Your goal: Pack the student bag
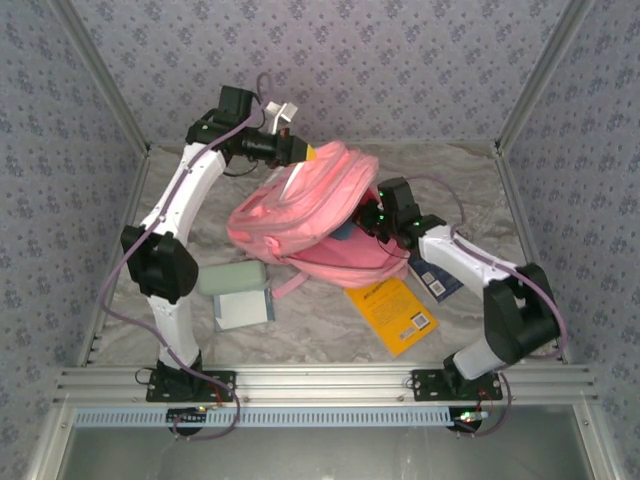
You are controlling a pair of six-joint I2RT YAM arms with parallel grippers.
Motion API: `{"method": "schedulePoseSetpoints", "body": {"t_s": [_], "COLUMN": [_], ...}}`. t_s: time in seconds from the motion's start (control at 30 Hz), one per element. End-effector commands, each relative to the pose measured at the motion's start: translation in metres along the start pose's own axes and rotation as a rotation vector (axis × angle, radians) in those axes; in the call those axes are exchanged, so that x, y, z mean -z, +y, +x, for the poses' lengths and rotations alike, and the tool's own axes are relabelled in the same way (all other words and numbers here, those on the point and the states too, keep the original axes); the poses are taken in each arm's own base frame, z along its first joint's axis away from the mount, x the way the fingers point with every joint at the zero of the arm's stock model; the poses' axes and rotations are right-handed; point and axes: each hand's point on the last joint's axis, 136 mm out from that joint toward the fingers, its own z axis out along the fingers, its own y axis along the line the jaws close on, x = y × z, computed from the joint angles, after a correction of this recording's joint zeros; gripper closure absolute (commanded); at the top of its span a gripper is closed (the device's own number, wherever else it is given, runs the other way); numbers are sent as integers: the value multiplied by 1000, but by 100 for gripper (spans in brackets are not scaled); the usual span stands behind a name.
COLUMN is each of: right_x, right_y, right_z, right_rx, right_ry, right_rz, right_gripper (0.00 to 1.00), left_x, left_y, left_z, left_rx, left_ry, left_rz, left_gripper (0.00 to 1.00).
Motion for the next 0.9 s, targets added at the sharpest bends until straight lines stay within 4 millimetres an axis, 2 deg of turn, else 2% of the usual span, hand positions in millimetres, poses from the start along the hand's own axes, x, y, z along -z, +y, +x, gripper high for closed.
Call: {"method": "schedulePoseSetpoints", "body": {"t_s": [0.0, 0.07, 0.1, 0.17, 0.33, 0.37, 0.5, 0.6, 0.73, 0.87], "right_x": [-16, -22, -22, -16, 23, 32, 65, 81, 89, 84], "right_y": [24, 22, 24, 24, 18, 16, 17, 31, 51, 73], "right_z": [-14, -12, -10, -11, -24, -28, -35, -33, -17, 13], "right_rx": [-33, -6, 16, 71, 222, 246, 334, 428, 604, 786], "right_ry": [-46, -46, -37, -30, -90, -115, -176, -202, -199, -144], "right_rz": [-48, -14, -21, 10, 128, 148, 193, 148, 93, -9], "right_gripper": [72, 50, 46, 45, 35, 33, 32, 34, 36, 34], "left_x": [32, 31, 31, 31, 44, 49, 74, 95, 123, 141], "left_y": [-67, -62, -56, -47, -16, -12, 5, 17, 46, 66], "left_z": [-17, -19, -20, -22, -25, -33, -52, -69, -87, -96], "left_rx": [-190, -174, -156, -133, -35, -44, 13, 43, 109, 146], "left_ry": [-86, -92, -97, -105, -147, -180, -283, -374, -487, -537], "left_rz": [115, 96, 75, 43, -58, -72, -117, -142, -169, -194], "left_gripper": [100, 100, 100, 100, 100, 100, 100, 100, 100, 100]}}
